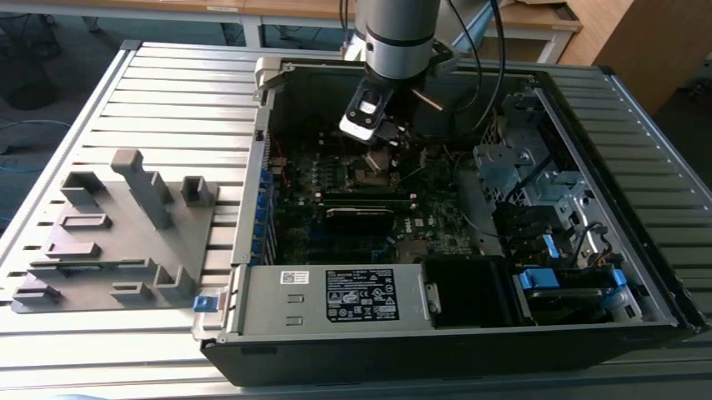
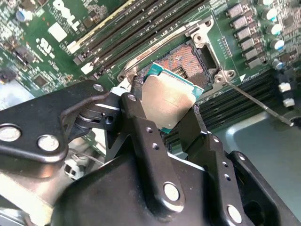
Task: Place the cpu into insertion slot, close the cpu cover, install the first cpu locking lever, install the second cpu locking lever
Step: 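Place the cpu into insertion slot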
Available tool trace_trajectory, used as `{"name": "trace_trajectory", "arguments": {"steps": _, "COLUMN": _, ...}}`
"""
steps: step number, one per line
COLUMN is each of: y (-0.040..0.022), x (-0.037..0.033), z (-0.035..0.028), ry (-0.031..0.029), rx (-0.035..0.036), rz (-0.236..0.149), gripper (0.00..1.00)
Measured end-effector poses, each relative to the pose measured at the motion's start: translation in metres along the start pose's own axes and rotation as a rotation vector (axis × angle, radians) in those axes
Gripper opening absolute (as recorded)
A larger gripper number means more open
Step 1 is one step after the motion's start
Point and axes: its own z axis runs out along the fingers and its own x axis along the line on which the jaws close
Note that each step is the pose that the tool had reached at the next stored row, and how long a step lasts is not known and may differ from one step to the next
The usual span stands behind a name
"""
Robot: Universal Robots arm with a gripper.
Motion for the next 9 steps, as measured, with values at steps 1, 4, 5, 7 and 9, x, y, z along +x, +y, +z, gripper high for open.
{"name": "trace_trajectory", "arguments": {"steps": 1, "y": 0.0, "x": 0.0, "z": 0.0, "ry": -0.0012, "rx": -0.0001, "rz": 0.013, "gripper": 0.54}}
{"name": "trace_trajectory", "arguments": {"steps": 4, "y": 0.0, "x": 0.0, "z": 0.0, "ry": -0.0044, "rx": -0.0006, "rz": 0.048, "gripper": 0.54}}
{"name": "trace_trajectory", "arguments": {"steps": 5, "y": 0.0, "x": 0.0, "z": 0.0, "ry": -0.0052, "rx": -0.0007, "rz": 0.057, "gripper": 0.54}}
{"name": "trace_trajectory", "arguments": {"steps": 7, "y": 0.0, "x": 0.0, "z": 0.0, "ry": -0.0067, "rx": -0.0009, "rz": 0.074, "gripper": 0.54}}
{"name": "trace_trajectory", "arguments": {"steps": 9, "y": 0.0, "x": 0.0001, "z": 0.0001, "ry": -0.0086, "rx": -0.0013, "rz": 0.096, "gripper": 0.54}}
